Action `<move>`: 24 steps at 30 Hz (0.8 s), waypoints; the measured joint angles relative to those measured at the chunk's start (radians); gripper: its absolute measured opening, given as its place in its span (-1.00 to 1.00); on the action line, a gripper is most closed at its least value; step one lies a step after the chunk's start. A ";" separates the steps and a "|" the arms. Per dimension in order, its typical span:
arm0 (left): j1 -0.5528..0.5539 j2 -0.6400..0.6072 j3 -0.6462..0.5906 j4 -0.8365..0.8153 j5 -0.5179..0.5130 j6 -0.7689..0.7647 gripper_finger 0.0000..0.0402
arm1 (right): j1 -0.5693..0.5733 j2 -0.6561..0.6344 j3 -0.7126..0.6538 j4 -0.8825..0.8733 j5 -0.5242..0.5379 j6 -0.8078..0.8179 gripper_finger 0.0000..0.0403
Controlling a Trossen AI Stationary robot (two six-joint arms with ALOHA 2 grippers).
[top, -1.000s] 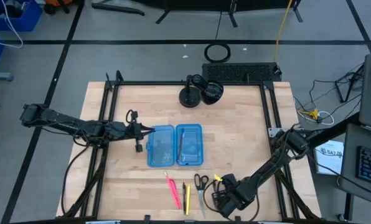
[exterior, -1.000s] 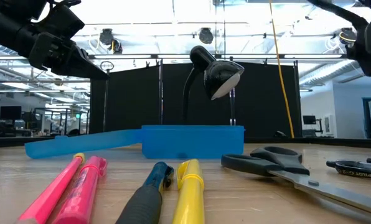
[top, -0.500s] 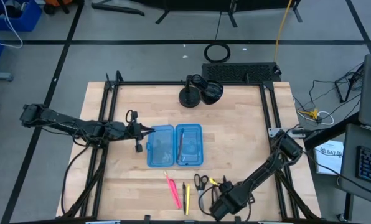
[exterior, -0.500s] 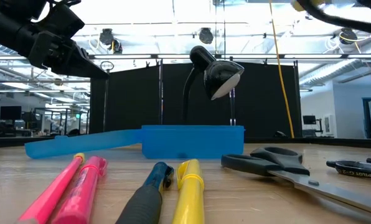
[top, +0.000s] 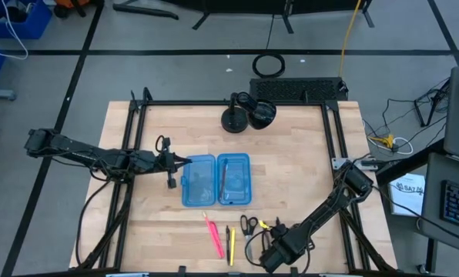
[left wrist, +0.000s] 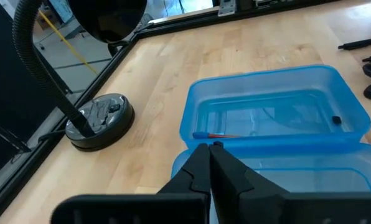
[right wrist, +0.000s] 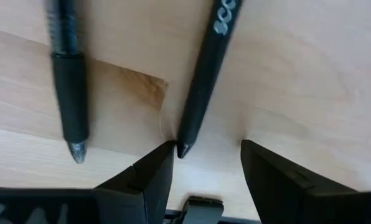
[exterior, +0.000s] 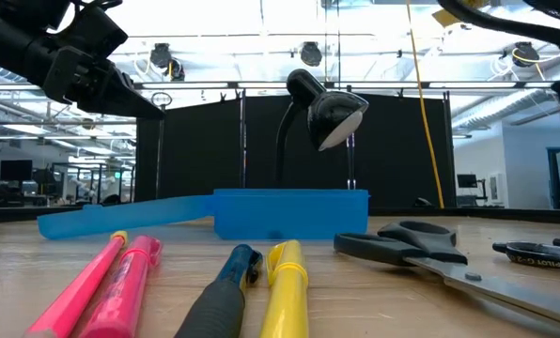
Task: Pick & place school supplies into a supply box
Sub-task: Put the right black pen into the blue supply box
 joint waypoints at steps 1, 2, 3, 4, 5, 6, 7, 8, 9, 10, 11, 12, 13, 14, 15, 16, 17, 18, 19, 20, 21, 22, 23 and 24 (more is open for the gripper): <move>0.000 0.000 0.000 0.000 0.000 0.000 -0.95 | 0.000 0.000 0.001 0.001 0.020 -0.002 -0.09; 0.000 0.000 0.000 0.000 0.000 0.000 -0.93 | -0.003 0.000 0.001 0.000 0.032 -0.001 -0.09; 0.000 0.000 0.000 0.000 0.000 0.000 -0.90 | -0.004 0.000 0.001 -0.004 0.036 -0.002 -0.09; 0.000 0.000 0.000 0.000 0.000 0.000 -0.88 | -0.004 0.000 0.002 -0.012 0.041 -0.002 -0.09; 0.000 0.000 0.000 0.000 0.000 0.000 -0.87 | -0.005 0.000 0.002 -0.017 0.050 -0.002 -0.09; 0.000 0.000 0.000 0.000 0.000 0.000 -0.85 | -0.004 0.000 0.003 -0.021 0.068 0.000 -0.09; 0.000 0.000 0.000 0.000 0.000 0.000 -0.84 | -0.004 0.000 0.003 -0.025 0.089 0.002 -0.09; 0.000 0.000 0.000 0.000 0.000 0.000 -0.84 | -0.004 0.000 0.003 -0.026 0.101 0.003 -0.09; 0.000 0.000 0.000 0.000 0.000 0.000 -0.85 | -0.004 0.000 0.003 -0.028 0.113 0.003 -0.09; 0.000 0.000 0.000 -0.001 0.000 0.000 -0.85 | -0.004 0.000 0.003 -0.029 0.120 0.004 -0.09; 0.000 0.000 0.000 0.000 0.000 0.000 -0.86 | -0.004 0.000 0.003 -0.031 0.125 0.009 -0.09; 0.000 0.000 0.000 0.000 0.000 0.000 -0.88 | -0.004 -0.001 0.003 -0.037 0.144 0.025 -0.09; 0.000 0.000 0.000 -0.001 0.000 0.000 -0.89 | -0.004 -0.002 0.003 -0.046 0.190 0.051 -0.09; 0.000 0.000 0.000 0.000 0.000 0.000 -0.91 | -0.004 -0.002 0.003 -0.053 0.250 0.075 -0.09; 0.000 0.000 0.000 -0.001 0.000 0.000 -0.93 | -0.005 -0.002 0.003 -0.060 0.299 0.101 -0.09; 0.000 0.000 0.000 -0.001 0.005 0.000 -0.95 | -0.001 -0.001 0.002 -0.062 0.352 0.127 -0.09; 0.000 0.000 0.000 -0.001 0.014 0.000 -0.97 | 0.001 -0.001 0.002 -0.063 0.383 0.147 -0.09; 0.000 0.000 0.000 -0.002 0.026 0.000 -0.98 | 0.005 0.000 0.002 -0.063 0.399 0.157 -0.09; 0.000 0.000 0.000 -0.005 0.033 0.000 -0.98 | 0.004 0.000 0.002 -0.061 0.387 0.156 -0.09; 0.000 0.000 0.000 -0.006 0.045 -0.001 -0.98 | 0.000 0.000 0.001 -0.061 0.360 0.148 -0.11; 0.000 0.000 0.000 -0.006 0.056 -0.004 -0.96 | -0.004 0.000 0.001 -0.061 0.338 0.138 -0.13; 0.000 0.000 0.000 -0.007 0.058 -0.004 -0.94 | -0.004 0.000 0.001 -0.060 0.330 0.132 -0.15; 0.000 0.000 0.000 -0.007 0.058 -0.005 -0.91 | -0.002 0.000 0.001 -0.057 0.330 0.129 -0.18; 0.000 0.000 0.000 -0.009 0.058 -0.006 -0.89 | -0.001 0.000 0.001 -0.055 0.325 0.121 -0.20</move>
